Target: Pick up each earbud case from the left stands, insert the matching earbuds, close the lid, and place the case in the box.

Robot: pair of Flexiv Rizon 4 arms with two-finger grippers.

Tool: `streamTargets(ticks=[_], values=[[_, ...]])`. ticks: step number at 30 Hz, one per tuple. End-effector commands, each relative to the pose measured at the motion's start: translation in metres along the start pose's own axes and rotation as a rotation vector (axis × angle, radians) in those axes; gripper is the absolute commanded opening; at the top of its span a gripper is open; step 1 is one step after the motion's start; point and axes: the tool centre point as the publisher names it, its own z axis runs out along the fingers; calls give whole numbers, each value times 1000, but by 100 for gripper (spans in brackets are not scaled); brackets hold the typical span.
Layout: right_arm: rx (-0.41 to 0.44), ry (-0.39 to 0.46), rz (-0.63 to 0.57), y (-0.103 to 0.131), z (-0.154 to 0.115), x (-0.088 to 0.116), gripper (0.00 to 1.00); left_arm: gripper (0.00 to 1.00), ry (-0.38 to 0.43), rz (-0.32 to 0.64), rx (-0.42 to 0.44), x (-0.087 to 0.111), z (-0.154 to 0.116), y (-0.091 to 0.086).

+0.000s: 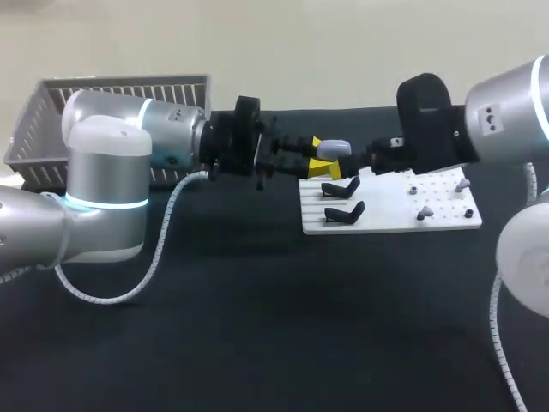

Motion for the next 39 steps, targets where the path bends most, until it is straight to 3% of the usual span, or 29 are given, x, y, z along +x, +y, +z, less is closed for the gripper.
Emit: streamTargets(ticks=[1, 39], values=[[26, -7, 3, -1, 14, -1, 100, 0, -1, 1, 0, 1, 0, 0], [79, -80, 84, -18, 20, -15, 100, 0, -1, 1, 0, 1, 0, 0]])
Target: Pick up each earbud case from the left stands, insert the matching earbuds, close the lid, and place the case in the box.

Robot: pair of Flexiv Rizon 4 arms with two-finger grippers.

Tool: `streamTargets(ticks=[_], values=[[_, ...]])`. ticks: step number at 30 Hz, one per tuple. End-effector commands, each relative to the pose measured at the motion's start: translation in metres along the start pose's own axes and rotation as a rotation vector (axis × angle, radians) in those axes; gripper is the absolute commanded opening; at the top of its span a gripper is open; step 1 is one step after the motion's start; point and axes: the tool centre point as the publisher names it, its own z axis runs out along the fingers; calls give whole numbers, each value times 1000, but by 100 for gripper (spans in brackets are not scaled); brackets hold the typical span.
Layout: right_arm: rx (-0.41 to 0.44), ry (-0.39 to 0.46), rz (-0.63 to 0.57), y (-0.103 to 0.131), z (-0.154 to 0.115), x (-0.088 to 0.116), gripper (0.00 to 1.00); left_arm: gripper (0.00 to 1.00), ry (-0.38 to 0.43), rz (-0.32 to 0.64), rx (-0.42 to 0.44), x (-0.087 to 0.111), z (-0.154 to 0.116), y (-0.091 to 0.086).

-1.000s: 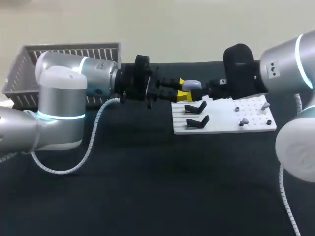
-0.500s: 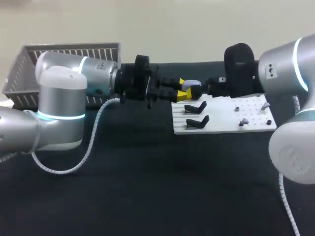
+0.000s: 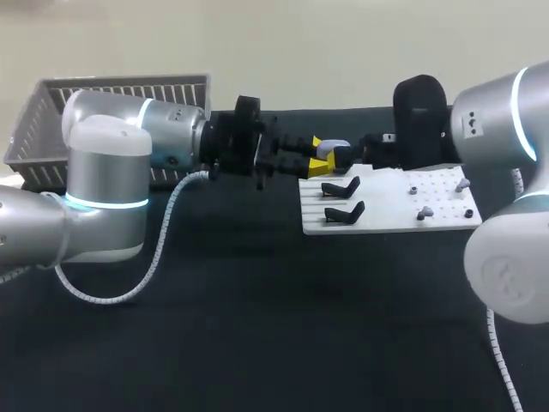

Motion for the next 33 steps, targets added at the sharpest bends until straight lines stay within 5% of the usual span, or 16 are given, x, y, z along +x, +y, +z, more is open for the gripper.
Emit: streamTargets(ticks=[1, 33], values=[[28, -10, 4, 3, 0, 0, 100, 0, -1, 1, 0, 1, 0, 0], [54, -26, 6, 4, -12, -5, 100, 0, -1, 1, 0, 1, 0, 0]])
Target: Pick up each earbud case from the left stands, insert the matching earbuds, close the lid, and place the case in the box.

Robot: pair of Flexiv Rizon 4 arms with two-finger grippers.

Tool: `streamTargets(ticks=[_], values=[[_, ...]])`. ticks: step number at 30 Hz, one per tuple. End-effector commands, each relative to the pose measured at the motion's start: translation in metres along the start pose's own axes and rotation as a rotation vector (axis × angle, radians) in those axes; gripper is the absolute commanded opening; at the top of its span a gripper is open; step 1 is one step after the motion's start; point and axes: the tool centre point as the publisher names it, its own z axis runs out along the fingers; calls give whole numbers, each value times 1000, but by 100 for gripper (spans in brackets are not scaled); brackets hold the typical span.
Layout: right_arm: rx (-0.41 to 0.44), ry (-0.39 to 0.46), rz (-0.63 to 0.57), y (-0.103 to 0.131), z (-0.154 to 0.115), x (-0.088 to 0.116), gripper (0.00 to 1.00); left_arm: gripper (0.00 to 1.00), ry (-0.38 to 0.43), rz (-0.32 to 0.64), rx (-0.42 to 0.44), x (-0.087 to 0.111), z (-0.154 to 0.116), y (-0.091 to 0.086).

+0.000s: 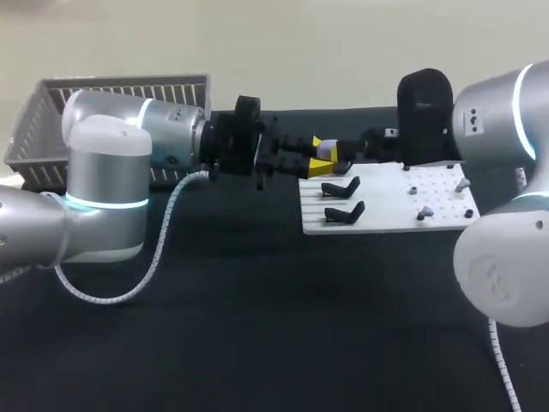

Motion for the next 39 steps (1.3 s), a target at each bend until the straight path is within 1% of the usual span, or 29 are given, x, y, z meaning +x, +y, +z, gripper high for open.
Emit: streamTargets(ticks=[1, 9, 21, 33, 39], values=[[11, 6, 2, 1, -1, 1, 100, 0, -2, 1, 0, 1, 0, 0], [7, 35, 17, -3, 6, 5, 100, 0, -2, 1, 0, 1, 0, 0], [15, 54, 33, -9, 13, 6, 100, 0, -2, 1, 0, 1, 0, 0], [31, 33, 38, -10, 10, 2, 100, 0, -2, 1, 0, 1, 0, 0], [49, 7, 34, -10, 6, -3, 100, 0, -2, 1, 0, 1, 0, 0]])
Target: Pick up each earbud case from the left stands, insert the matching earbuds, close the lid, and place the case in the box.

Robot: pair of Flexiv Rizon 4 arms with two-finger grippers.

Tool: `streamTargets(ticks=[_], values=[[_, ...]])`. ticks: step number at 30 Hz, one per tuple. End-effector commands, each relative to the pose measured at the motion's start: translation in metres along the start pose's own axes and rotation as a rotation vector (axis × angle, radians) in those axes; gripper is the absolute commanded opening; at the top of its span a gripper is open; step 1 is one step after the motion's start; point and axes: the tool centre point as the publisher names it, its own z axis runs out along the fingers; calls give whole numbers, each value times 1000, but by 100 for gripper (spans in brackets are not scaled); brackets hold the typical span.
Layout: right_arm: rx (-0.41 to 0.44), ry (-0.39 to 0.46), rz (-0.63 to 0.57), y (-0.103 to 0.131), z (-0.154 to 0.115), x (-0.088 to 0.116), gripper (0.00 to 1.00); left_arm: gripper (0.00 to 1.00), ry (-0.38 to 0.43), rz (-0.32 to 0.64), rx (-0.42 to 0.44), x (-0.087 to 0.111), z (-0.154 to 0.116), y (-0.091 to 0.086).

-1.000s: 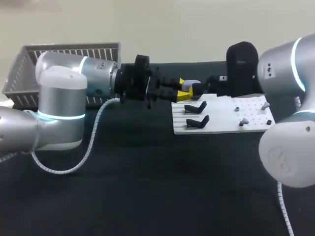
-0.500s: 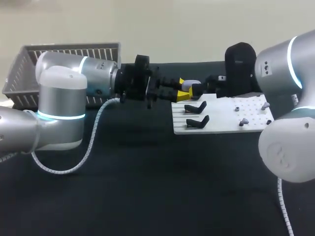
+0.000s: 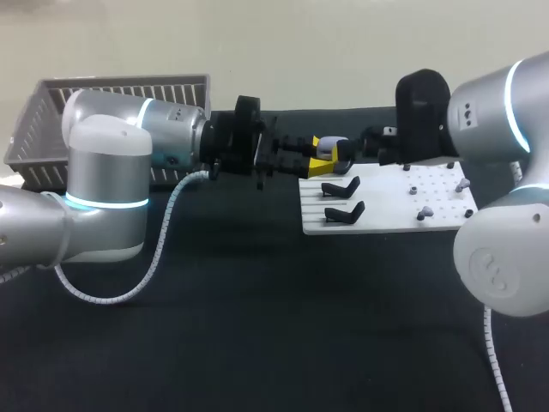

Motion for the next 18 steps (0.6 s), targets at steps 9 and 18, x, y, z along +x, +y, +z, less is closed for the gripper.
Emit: streamTargets(ticks=[9, 18], values=[[122, -71, -30, -4, -25, -11, 100, 0, -2, 2, 1, 0, 0, 0], [312, -27, -69, -26, -61, -9, 100, 0, -2, 2, 1, 0, 0, 0]])
